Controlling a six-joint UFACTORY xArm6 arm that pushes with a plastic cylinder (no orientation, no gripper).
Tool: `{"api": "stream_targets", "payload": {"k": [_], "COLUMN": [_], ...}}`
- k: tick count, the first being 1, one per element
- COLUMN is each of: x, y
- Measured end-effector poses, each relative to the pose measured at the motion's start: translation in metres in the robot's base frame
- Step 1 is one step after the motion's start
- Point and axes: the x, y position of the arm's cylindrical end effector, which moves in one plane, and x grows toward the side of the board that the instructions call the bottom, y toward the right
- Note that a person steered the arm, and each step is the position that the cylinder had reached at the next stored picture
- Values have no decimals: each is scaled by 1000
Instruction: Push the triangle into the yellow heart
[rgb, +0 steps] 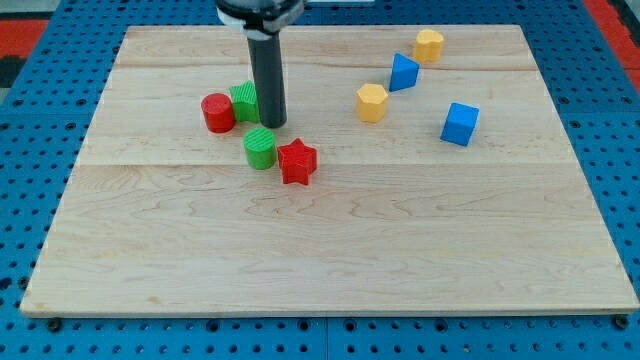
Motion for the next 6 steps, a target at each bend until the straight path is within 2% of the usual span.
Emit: {"api": "stream_targets", "payload": {"k": [2,4,5,6], "x": [-12,-15,-25,-52], "y": [-112,-190,-167,-131]}}
